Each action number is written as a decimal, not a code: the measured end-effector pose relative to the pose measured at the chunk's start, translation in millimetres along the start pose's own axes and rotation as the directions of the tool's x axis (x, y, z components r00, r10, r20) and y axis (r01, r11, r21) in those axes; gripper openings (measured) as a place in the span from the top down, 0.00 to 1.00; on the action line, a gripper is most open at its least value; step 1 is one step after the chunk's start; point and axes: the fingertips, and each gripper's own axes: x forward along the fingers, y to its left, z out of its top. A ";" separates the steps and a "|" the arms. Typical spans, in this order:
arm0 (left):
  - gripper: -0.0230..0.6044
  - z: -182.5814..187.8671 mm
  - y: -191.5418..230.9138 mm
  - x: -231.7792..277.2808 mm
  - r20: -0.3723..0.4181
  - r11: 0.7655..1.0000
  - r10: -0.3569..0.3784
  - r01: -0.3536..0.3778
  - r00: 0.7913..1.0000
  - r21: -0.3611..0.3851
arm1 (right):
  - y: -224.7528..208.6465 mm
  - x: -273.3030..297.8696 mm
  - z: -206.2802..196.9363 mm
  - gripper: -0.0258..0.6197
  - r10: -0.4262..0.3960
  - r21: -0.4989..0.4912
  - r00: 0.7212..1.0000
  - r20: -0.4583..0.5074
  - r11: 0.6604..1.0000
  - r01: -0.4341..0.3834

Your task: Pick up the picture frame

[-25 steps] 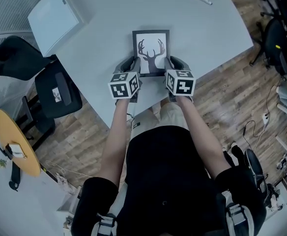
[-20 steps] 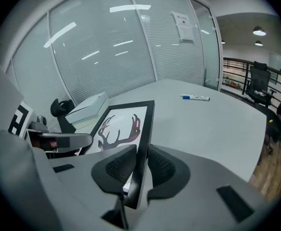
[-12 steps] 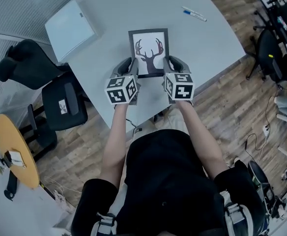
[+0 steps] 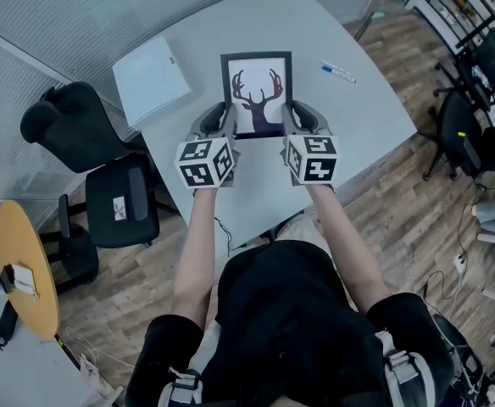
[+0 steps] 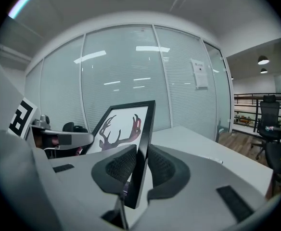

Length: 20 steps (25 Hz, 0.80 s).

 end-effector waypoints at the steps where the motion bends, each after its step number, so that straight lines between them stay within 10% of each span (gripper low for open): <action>1: 0.82 9.7 0.2 -1.5 0.016 1.000 0.000 -0.001 1.000 0.011 | 2.4 -0.5 10.0 0.82 0.006 -0.007 1.000 0.020 1.000 -0.006; 20: 0.82 148.0 -20.1 -49.9 0.279 0.993 -0.019 -0.014 0.960 0.115 | 36.2 -34.9 154.6 0.82 0.088 -0.120 0.949 0.301 0.991 -0.054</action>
